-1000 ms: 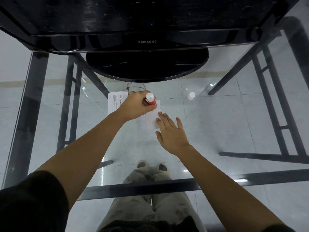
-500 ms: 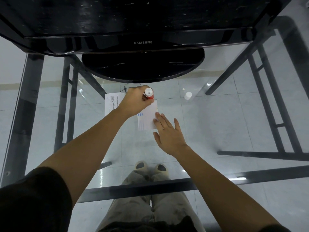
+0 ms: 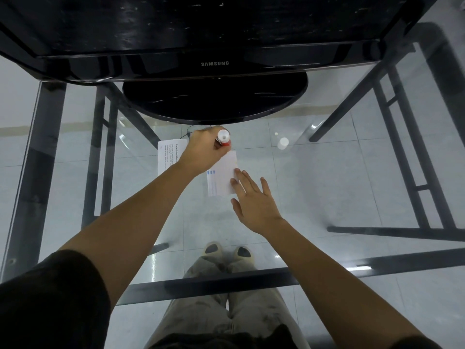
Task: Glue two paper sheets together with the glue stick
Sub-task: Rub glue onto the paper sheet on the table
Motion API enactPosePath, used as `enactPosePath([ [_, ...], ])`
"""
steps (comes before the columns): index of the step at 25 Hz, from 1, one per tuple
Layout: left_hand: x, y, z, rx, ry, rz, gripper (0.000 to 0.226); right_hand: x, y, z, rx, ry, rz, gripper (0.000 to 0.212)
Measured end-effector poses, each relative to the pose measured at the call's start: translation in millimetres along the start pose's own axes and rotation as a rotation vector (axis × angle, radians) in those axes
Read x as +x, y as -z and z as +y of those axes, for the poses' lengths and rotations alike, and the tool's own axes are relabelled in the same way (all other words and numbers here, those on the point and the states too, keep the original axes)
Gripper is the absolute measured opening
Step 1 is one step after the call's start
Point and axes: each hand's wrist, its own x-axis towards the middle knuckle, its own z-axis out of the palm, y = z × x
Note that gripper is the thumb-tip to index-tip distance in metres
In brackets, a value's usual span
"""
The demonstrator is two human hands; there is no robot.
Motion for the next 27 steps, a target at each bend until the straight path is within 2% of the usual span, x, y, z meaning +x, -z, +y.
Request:
enactPosePath([
  [2,-2,5,-3,-0.040,0.027,0.023,0.022,-1,1,0,-0.021,0.005,0.017,0.050],
  [5,-20,6,-7,-0.060,-0.069,-0.082,0.018,-1,1,0,-0.083,0.015,0.038,0.049],
  [9,-35,4,-15,-0.058,-0.083,-0.158,0.020,-4,0,1,-0.125,0.018,0.041,0.050],
  [13,-27,6,-20,-0.016,-0.069,-0.104,0.014,-10,-4,4,-0.165,0.012,0.021,0.051],
  [18,-22,13,-28,-0.053,0.065,0.025,0.015,-13,-7,3,-0.174,0.007,0.013,0.051],
  [22,-48,9,-22,-0.083,-0.075,-0.121,0.017,-15,-5,1,-0.160,0.001,0.027,0.050],
  [27,-64,5,-25,-0.096,-0.076,-0.203,0.019,-15,-3,2,-0.155,0.007,0.014,0.051],
])
